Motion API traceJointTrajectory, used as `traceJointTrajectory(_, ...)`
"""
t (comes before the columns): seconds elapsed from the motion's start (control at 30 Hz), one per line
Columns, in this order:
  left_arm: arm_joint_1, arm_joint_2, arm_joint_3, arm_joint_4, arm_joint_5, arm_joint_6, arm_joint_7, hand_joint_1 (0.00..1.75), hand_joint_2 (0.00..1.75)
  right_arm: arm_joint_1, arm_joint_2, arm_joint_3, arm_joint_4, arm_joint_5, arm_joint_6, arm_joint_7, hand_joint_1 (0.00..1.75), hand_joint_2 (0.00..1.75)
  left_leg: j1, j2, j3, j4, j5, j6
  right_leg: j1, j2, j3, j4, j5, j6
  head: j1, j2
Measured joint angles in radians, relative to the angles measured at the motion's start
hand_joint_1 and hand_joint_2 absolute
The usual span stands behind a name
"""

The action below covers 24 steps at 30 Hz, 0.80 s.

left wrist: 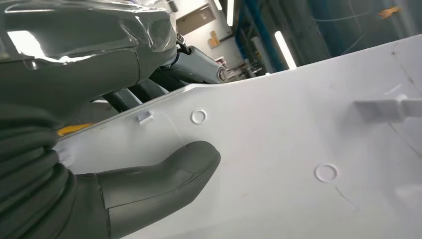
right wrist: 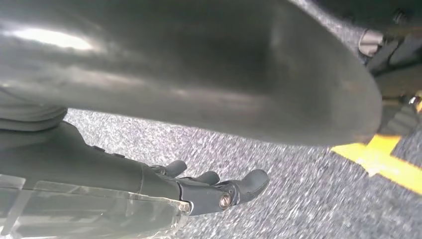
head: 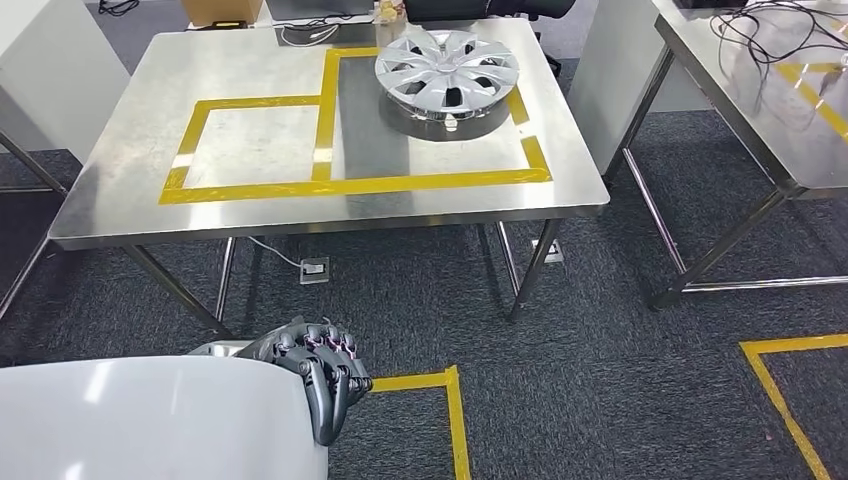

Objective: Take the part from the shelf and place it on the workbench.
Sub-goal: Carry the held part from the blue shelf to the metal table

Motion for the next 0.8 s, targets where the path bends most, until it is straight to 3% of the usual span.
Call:
traceJointTrajectory(0.1, 0.000, -0.001, 0.002, -0.001, -0.001, 0.000, 0.000, 1.75, 1.75, 0.000, -0.002, 0.000, 0.000, -0.001, -0.001, 0.000, 0.00, 0.00, 0.001, -0.005, 0.011, -0.012, 0.005, 0.006, -0.003, 0.010, -0.096, 0.182, -0.069, -0.004, 0.004, 0.000)
traceJointTrajectory(0.17, 0.002, -0.001, 0.002, -0.001, -0.001, 0.000, 0.000, 1.75, 1.75, 0.000, -0.002, 0.000, 0.000, -0.001, -0.001, 0.000, 0.00, 0.00, 0.001, -0.012, 0.012, -0.012, 0.003, 0.006, -0.009, 0.013, -0.146, 0.256, -0.079, 0.008, 0.005, 0.000)
traceJointTrajectory(0.2, 0.002, -0.001, 0.002, -0.001, -0.001, 0.000, 0.000, 1.75, 1.75, 0.001, -0.002, 0.000, 0.000, -0.001, -0.001, 0.000, 0.00, 0.00, 0.002, -0.016, 0.013, -0.010, 0.002, 0.004, -0.013, 0.013, -0.143, 0.235, -0.060, 0.019, 0.005, 0.000)
traceJointTrajectory(0.27, 0.002, -0.001, 0.002, -0.001, -0.001, 0.000, 0.000, 1.75, 1.75, 0.001, -0.003, 0.000, 0.000, -0.001, -0.001, 0.000, 0.00, 0.00, 0.004, -0.023, 0.013, -0.002, -0.005, -0.004, -0.022, 0.013, -0.087, 0.095, 0.006, 0.041, 0.006, 0.000)
traceJointTrajectory(0.3, 0.002, -0.001, 0.002, -0.001, -0.001, 0.000, 0.000, 1.75, 1.75, 0.000, -0.003, 0.000, 0.000, -0.001, -0.001, 0.000, 0.00, 0.00, 0.003, -0.026, 0.012, 0.005, -0.011, -0.011, -0.024, 0.014, -0.057, 0.029, 0.034, 0.044, 0.007, 0.000)
traceJointTrajectory(0.37, 0.002, -0.001, 0.002, -0.001, -0.001, 0.000, 0.000, 1.75, 1.75, -0.001, -0.003, 0.000, 0.000, -0.001, -0.002, 0.000, 0.00, 0.00, 0.000, -0.028, 0.010, 0.014, -0.020, -0.023, -0.022, 0.016, -0.027, -0.033, 0.055, 0.031, 0.007, 0.000)
traceJointTrajectory(0.5, 0.001, 0.000, 0.003, -0.002, -0.011, 0.002, -0.003, 1.75, 1.75, -0.002, -0.003, 0.000, 0.000, -0.002, -0.005, 0.000, 0.00, 0.00, 0.006, -0.023, 0.001, 0.043, -0.045, -0.041, -0.023, 0.016, -0.020, -0.033, 0.055, 0.000, 0.006, 0.000)
traceJointTrajectory(0.57, 0.001, 0.001, 0.004, -0.002, -0.020, 0.004, -0.006, 1.75, 1.75, -0.001, -0.003, 0.000, 0.000, -0.004, -0.005, 0.000, 0.00, 0.00, 0.010, -0.017, -0.046, 0.146, -0.101, -0.051, -0.024, 0.016, -0.017, -0.034, 0.052, -0.010, 0.003, 0.000)
traceJointTrajectory(0.63, 0.002, 0.002, 0.004, -0.002, -0.024, 0.005, -0.008, 1.75, 1.75, -0.001, -0.003, 0.000, 0.000, -0.007, -0.005, 0.000, 0.00, 0.00, 0.011, -0.015, -0.117, 0.283, -0.155, -0.055, -0.023, 0.016, -0.015, -0.034, 0.048, -0.015, 0.002, 0.000)
traceJointTrajectory(0.67, 0.003, 0.003, 0.004, -0.002, -0.025, 0.006, -0.009, 1.75, 1.75, -0.001, -0.003, 0.000, 0.000, -0.008, -0.005, 0.001, 0.00, 0.00, 0.011, -0.014, -0.136, 0.314, -0.157, -0.055, -0.022, 0.016, -0.013, -0.034, 0.046, -0.016, 0.002, 0.000)
traceJointTrajectory(0.7, 0.003, 0.004, 0.004, -0.002, -0.026, 0.006, -0.010, 1.75, 1.75, -0.001, -0.003, 0.000, 0.000, -0.009, -0.006, 0.001, 0.00, 0.00, 0.012, -0.013, -0.138, 0.309, -0.140, -0.054, -0.021, 0.016, -0.010, -0.034, 0.044, -0.017, 0.002, 0.000)
traceJointTrajectory(0.8, 0.002, 0.004, 0.005, -0.003, -0.028, 0.008, -0.011, 1.75, 1.75, -0.001, -0.002, 0.000, 0.000, -0.011, -0.008, 0.004, 0.00, 0.00, 0.008, -0.004, -0.046, 0.116, -0.040, -0.038, -0.017, 0.016, 0.005, -0.034, 0.034, -0.012, 0.002, 0.000)
